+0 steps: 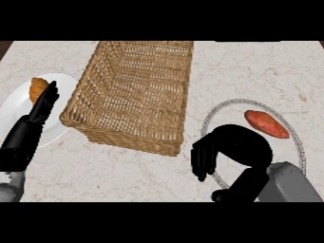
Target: Pick the sweet potato from the placemat and place it in the basket
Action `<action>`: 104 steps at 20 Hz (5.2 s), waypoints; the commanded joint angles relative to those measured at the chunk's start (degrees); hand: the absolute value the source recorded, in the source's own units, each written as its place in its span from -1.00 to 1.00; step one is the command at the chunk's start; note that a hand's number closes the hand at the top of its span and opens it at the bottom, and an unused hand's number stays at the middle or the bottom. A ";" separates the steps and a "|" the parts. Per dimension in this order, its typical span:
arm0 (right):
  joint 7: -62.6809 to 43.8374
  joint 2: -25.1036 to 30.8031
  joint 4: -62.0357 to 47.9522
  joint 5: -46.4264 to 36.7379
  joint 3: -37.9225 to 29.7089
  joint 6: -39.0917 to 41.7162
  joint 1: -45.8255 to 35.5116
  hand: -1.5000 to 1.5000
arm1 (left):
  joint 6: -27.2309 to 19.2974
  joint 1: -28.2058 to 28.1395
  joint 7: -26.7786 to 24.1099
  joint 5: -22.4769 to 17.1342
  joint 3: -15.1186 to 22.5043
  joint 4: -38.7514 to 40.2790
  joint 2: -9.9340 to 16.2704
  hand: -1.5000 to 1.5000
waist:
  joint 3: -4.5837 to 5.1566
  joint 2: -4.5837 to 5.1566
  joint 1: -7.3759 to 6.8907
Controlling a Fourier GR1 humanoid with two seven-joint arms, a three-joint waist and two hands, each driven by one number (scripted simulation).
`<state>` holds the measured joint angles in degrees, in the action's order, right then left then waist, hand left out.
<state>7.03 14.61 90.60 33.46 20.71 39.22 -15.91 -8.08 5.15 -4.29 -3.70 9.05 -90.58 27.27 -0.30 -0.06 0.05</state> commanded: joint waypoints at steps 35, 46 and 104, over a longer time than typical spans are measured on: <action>26.54 51.18 17.00 -56.17 -4.75 10.99 -16.65 -1.00 | 3.31 11.42 5.30 0.19 -2.21 2.57 -1.01 0.00 | 0.08 0.97 -2.99; 36.25 46.97 -0.34 -77.58 12.31 -7.81 -19.37 -1.00 | 5.51 7.49 3.57 0.14 -3.86 1.86 -0.72 0.00 | 0.29 0.57 -2.62; 57.58 18.15 -45.38 -107.44 1.16 -37.44 -20.39 1.00 | 12.50 6.72 3.14 9.33 -13.36 2.45 -8.70 0.00 | 0.28 0.16 -0.43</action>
<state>58.51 32.27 47.59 -73.30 22.91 5.48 -37.11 3.76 11.47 -1.29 5.70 -3.29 -88.51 18.33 0.26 -0.20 -0.57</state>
